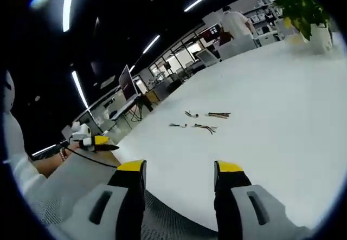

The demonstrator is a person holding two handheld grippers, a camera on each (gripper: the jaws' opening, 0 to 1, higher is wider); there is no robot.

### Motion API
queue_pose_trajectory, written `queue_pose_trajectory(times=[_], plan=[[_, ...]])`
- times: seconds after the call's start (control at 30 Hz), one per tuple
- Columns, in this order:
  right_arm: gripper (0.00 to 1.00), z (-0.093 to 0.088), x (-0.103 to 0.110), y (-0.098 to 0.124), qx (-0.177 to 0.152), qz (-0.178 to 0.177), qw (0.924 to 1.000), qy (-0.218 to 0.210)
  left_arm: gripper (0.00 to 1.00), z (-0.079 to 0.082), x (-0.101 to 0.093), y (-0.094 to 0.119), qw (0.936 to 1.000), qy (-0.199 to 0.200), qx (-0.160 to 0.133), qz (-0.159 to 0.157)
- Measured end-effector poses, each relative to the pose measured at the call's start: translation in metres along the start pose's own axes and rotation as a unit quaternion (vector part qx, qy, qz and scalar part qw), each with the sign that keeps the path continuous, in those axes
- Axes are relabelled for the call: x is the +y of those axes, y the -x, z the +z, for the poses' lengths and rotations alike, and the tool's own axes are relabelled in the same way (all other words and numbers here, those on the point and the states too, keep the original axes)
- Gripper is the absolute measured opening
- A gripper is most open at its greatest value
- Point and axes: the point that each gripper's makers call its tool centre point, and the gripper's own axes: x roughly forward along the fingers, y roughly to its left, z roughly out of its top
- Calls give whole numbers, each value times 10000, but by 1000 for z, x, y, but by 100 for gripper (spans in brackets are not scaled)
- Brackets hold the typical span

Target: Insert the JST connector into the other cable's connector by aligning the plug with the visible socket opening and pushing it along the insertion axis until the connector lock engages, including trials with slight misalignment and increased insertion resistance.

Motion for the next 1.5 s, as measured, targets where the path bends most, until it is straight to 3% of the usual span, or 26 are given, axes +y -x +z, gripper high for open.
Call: queue_pose_trajectory(times=[0.03, 0.07, 0.13, 0.27, 0.37, 0.47, 0.53, 0.7, 0.73, 0.83, 0.9, 1.0, 1.03, 1.1, 1.17, 1.27, 1.33, 1.4, 1.5], plan=[[47, -3, -4, 1, -5, -104, 9998, -197, 99, 0, 0, 0, 10000, 14, -2, 3], [47, 3, -3, 1, -227, -35, 9987, -451, 99, 2, 1, 0, 10000, 22, -89, 31], [48, 10, 1, 3, -457, 113, 9975, -535, 99, 6, 4, 1, 9997, -8, -204, 123], [47, 4, -9, 4, -319, -87, 9988, -362, 99, 9, 15, 0, 9992, 242, -231, 216], [48, 2, -13, 5, -265, -158, 9987, -400, 99, 10, 8, -1, 9996, 60, -226, 154], [48, 4, -18, 3, -242, -177, 9989, -369, 99, 11, 6, -2, 9995, 180, -265, 72], [49, 4, -24, 2, -149, -330, 9986, -384, 99, 11, 5, -2, 9983, 479, -324, -4], [49, 11, -27, -3, -41, -335, 9988, -353, 99, 13, 5, -1, 9983, 448, -372, -27], [49, 15, -30, -4, -79, -426, 9986, -302, 99, 10, -1, -1, 9992, 294, -205, -192], [49, 27, -32, -4, -229, -462, 9981, -339, 99, 17, -9, -2, 9986, -243, -307, -353], [49, 33, -33, -4, -278, -477, 9979, -336, 99, 23, -12, -1, 9979, -386, -344, -390], [49, 42, -36, -3, -273, -538, 9980, -206, 99, 25, -14, -1, 9960, -640, -136, -613], [48, 45, -37, -3, -267, -565, 9979, -162, 99, 32, -16, -1, 9938, -826, -233, -701], [48, 53, -41, -2, -276, -618, 9977, -55, 99, 37, -19, -1, 9923, -857, -146, -880], [48, 61, -43, -1, -312, -658, 9973, 15, 99, 52, -19, -2, 9913, -880, -279, -940], [48, 81, -45, -3, -463, -673, 9966, 97, 98, 78, -21, -5, 9907, -620, -507, -1103], [48, 93, -46, -6, -526, -652, 9963, 182, 91, 88, -22, -8, 9903, -634, -438, -1157], [47, 105, -45, -10, -530, -627, 9961, 320, 85, 99, -27, -9, 9854, -938, -553, -1306], [47, 121, -36, -16, -667, -389, 9964, 350, 91, 115, -43, -10, 9767, -1153, -643, -1693]])
